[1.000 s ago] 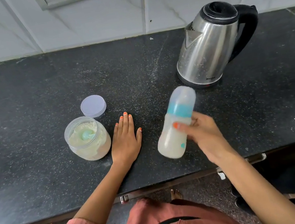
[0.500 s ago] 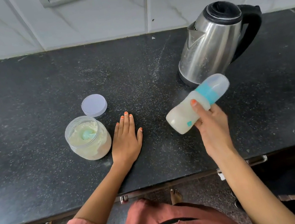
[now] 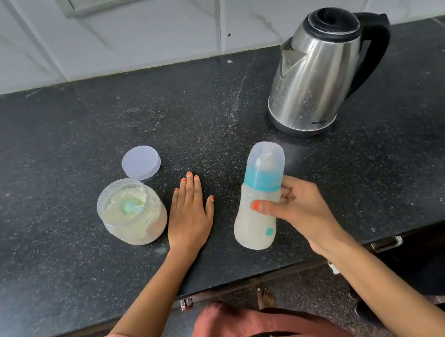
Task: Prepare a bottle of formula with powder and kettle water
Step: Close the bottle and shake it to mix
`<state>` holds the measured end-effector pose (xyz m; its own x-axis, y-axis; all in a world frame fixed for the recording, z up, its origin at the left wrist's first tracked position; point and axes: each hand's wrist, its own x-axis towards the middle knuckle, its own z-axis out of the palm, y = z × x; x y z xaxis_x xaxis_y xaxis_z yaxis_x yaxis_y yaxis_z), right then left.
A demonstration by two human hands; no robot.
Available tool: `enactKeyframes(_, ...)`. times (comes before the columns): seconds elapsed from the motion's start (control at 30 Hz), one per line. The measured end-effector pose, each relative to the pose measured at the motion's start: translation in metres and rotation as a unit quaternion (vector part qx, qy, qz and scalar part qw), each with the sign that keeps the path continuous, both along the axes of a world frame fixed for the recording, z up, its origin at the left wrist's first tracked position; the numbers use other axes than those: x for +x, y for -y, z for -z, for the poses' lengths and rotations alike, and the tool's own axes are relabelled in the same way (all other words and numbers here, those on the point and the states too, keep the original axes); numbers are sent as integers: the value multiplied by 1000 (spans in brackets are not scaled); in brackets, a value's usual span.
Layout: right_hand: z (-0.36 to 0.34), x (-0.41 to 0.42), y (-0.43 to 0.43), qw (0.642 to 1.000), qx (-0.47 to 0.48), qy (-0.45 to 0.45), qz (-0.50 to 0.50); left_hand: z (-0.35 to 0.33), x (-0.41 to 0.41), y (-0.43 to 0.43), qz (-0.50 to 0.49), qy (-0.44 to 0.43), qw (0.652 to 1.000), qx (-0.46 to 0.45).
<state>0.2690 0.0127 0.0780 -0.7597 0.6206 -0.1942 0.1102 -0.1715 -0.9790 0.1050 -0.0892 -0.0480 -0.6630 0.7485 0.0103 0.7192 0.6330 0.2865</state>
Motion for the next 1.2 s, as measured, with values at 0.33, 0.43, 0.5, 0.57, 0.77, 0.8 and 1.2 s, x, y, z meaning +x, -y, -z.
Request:
enactKeyframes(0.33, -2, -5, 1, 999, -19, -13, 34, 0, 0, 0, 0, -2, 1000, -1)
enactKeyframes(0.43, -2, -3, -3, 997, -33, -35, 55, 0, 1, 1, 0, -2, 1000, 3)
enactKeyframes(0.5, -4, -6, -16, 977, -93, -91, 169, 0, 1, 1, -1, 0, 1000, 7)
enactKeyframes(0.57, -2, -8, -19, 962, -112, -117, 221, 0, 1, 0, -2, 0, 1000, 6)
enactKeyframes(0.77, 3, 0, 2, 998, -26, -17, 54, 0, 1, 0, -1, -4, 1000, -2)
enactKeyframes(0.8, 0, -1, -2, 994, -49, -42, 85, 0, 1, 0, -1, -3, 1000, 1)
enactKeyframes(1.2, -10, 6, -21, 992, -46, -56, 105, 0, 0, 1, 0, 0, 1000, 1)
